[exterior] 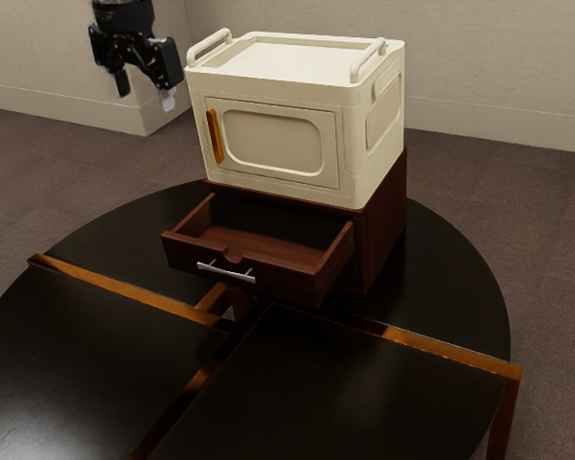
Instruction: Push the drawer handle with one arm to close the drawer
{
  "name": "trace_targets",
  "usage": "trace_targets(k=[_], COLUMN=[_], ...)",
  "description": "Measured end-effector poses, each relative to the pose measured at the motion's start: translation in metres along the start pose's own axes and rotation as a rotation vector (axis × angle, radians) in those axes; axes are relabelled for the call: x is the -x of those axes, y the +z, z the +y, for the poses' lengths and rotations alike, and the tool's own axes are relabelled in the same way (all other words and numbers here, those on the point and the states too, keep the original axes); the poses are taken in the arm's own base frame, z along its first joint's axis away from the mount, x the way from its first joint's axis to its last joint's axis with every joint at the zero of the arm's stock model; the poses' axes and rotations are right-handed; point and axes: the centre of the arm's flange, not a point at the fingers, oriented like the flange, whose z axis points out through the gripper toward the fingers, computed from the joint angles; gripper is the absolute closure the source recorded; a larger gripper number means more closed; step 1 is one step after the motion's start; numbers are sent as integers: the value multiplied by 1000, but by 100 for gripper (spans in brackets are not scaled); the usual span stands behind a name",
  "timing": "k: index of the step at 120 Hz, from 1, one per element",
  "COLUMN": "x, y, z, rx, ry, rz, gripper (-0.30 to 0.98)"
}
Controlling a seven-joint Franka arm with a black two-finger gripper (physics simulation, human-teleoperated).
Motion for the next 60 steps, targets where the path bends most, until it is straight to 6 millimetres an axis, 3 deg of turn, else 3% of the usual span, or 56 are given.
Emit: trace_targets(k=[20,40,48,60], x=[2,75,93,108], y=[15,42,86,158], z=[-1,13,36,54], rx=[7,59,71,70], ry=[-3,25,41,18], rz=[-38,-111,-157,-189], gripper=[0,0,14,42])
